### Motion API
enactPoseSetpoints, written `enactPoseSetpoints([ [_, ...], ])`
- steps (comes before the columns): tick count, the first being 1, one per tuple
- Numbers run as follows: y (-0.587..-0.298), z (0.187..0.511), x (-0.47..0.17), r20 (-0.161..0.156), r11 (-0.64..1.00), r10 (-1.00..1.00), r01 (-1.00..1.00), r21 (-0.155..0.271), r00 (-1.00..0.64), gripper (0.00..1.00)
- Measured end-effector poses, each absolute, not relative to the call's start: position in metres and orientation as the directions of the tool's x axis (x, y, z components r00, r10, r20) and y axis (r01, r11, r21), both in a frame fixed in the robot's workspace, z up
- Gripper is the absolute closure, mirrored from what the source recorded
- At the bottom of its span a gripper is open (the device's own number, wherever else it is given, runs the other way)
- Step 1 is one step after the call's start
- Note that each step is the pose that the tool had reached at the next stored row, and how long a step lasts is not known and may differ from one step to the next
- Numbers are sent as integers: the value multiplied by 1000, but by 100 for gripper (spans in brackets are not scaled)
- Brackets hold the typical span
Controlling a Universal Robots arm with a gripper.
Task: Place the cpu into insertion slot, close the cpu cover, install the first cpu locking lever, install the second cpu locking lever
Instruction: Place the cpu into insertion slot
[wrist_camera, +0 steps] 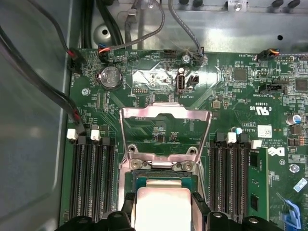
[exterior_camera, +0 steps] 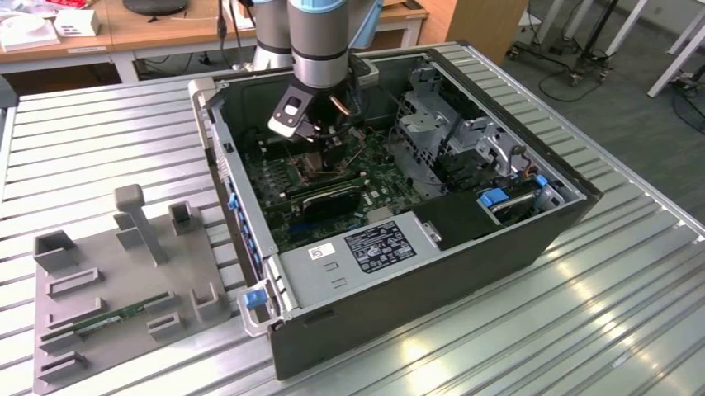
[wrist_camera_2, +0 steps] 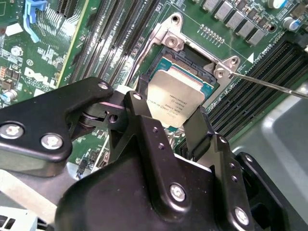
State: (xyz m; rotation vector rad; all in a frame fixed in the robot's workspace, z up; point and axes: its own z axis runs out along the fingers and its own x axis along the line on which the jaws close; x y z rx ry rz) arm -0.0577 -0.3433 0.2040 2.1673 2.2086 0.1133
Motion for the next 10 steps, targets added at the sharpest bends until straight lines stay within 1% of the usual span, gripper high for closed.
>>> enactPoseSetpoints([
  [10,-343,199,-59,19,18,1000,996,83,-20,46],
])
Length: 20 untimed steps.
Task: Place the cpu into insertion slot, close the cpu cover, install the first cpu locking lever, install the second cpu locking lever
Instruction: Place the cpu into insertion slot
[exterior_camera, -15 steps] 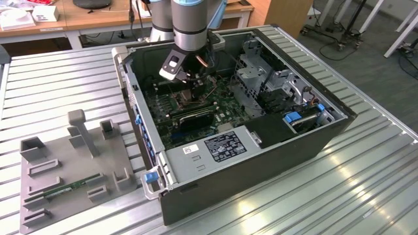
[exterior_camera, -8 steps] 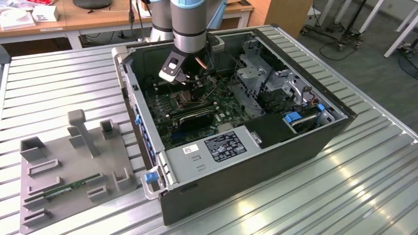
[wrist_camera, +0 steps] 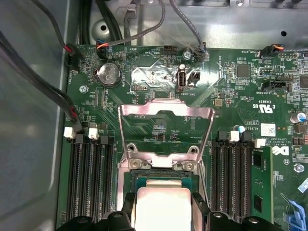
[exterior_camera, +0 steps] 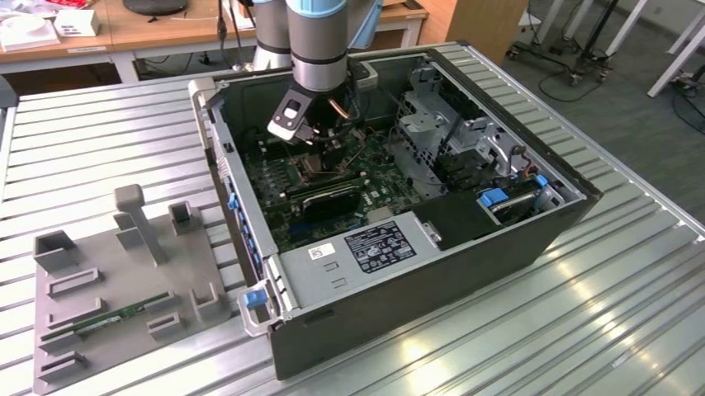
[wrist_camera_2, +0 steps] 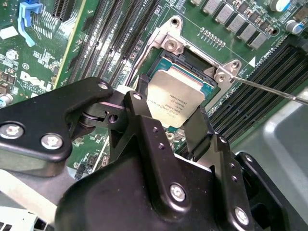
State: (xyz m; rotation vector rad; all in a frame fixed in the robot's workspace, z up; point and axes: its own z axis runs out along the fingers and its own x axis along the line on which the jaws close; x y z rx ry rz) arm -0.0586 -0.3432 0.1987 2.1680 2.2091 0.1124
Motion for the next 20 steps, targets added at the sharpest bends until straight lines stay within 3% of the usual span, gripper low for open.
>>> enactPoseSetpoints([
  [20,-343,194,-59,19,18,1000,996,82,-19,46],
])
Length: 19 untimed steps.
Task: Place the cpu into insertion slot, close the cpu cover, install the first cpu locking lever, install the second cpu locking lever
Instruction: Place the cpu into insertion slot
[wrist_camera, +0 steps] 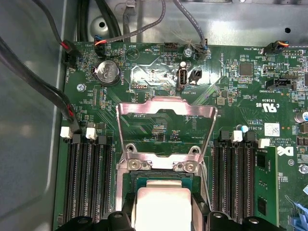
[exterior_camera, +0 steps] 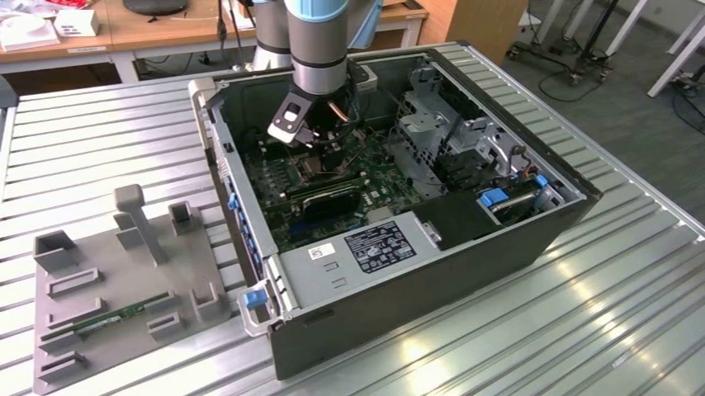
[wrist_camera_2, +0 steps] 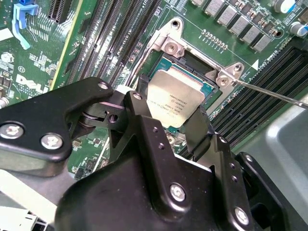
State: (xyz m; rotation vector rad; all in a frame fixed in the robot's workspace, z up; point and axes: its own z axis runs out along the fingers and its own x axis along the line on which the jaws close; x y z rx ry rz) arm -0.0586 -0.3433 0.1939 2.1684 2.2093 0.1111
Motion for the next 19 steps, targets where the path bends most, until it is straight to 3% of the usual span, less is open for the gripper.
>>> enactPoseSetpoints([
  [19,-343,195,-59,19,18,1000,996,82,-19,46],
])
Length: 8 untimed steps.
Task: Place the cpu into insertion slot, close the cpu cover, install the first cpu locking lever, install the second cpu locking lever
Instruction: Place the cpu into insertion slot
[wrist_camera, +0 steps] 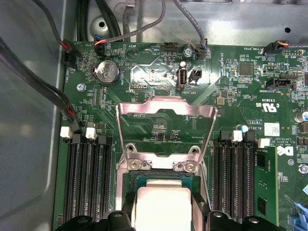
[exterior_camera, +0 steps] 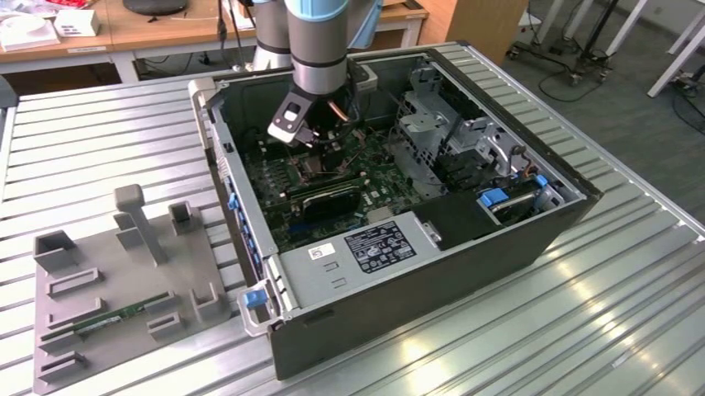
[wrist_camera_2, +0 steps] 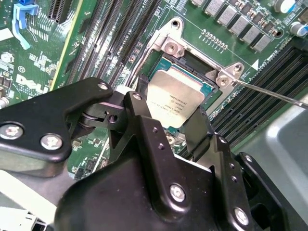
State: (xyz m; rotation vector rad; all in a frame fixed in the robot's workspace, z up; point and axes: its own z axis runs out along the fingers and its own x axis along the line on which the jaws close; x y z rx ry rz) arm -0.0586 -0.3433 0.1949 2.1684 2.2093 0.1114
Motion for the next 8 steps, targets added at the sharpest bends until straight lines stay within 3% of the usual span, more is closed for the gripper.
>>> enactPoseSetpoints([
  [8,-343,196,-59,20,18,1000,996,82,-20,46],
])
